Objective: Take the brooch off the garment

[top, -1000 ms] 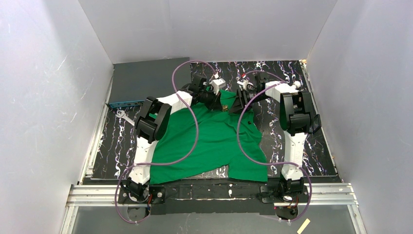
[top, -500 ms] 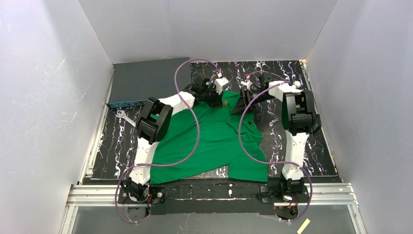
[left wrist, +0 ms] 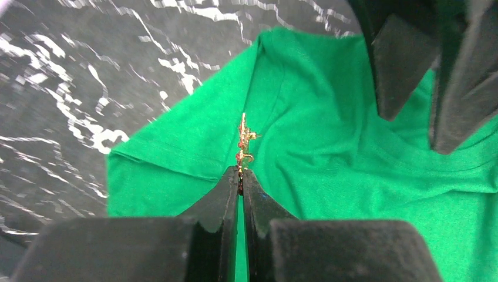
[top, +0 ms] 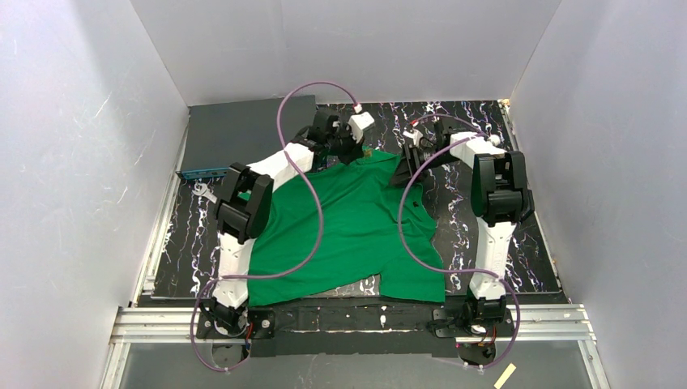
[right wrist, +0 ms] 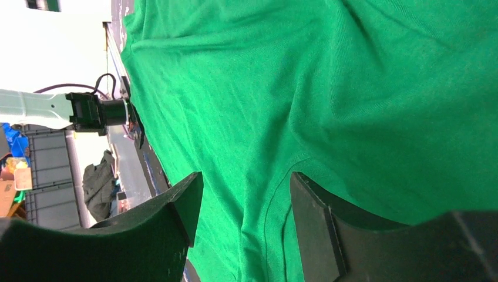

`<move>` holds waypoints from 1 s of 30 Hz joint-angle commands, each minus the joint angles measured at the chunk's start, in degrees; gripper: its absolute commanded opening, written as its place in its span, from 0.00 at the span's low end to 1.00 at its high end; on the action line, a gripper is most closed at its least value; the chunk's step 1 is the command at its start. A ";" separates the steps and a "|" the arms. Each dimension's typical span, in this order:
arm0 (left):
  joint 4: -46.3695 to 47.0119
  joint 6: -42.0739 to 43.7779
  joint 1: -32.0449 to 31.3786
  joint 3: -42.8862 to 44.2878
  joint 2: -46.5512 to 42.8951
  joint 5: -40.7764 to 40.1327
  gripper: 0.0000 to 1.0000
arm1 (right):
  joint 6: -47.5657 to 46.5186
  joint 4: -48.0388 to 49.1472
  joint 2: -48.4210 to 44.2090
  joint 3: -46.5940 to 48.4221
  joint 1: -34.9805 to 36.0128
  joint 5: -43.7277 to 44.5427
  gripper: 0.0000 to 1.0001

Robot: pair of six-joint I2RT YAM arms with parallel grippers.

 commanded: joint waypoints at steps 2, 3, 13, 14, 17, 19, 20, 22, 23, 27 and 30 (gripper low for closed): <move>-0.88 2.73 0.59 3.26 -9.57 3.79 0.00 | 0.78 2.06 -6.49 3.62 -1.49 -1.24 0.64; -1.55 2.89 0.81 3.47 -10.50 4.80 0.00 | 0.89 2.66 -7.33 3.84 -1.80 -0.99 0.64; -13.71 4.44 3.28 2.41 -24.76 26.58 0.00 | -5.84 8.78 -17.41 4.77 -3.34 7.99 0.63; -14.99 4.41 3.31 2.14 -26.22 28.75 0.00 | -6.49 8.93 -18.04 4.84 -3.27 8.41 0.63; -18.52 3.42 3.33 2.19 -29.72 34.44 0.00 | -7.62 8.59 -19.82 5.18 -2.14 8.86 0.64; -20.23 1.68 3.32 2.29 -31.63 36.93 0.00 | -8.11 7.62 -21.17 5.05 -0.55 8.56 0.65; -20.88 0.90 3.33 2.15 -32.50 38.05 0.00 | -8.19 7.38 -22.36 4.67 0.74 8.25 0.66; -22.43 0.71 3.33 1.72 -34.31 39.36 0.00 | -8.18 7.25 -24.62 3.70 3.17 7.62 0.68; -23.25 0.91 3.33 1.39 -35.22 39.81 0.00 | -8.20 7.37 -25.83 3.20 4.54 7.44 0.69; -27.78 3.38 3.28 -0.19 -37.79 40.77 0.00 | -9.18 7.73 -30.60 1.62 10.17 7.21 0.70; -30.79 5.22 3.26 -1.87 -39.19 40.60 0.00 | -9.87 6.64 -32.97 1.71 13.56 6.76 0.71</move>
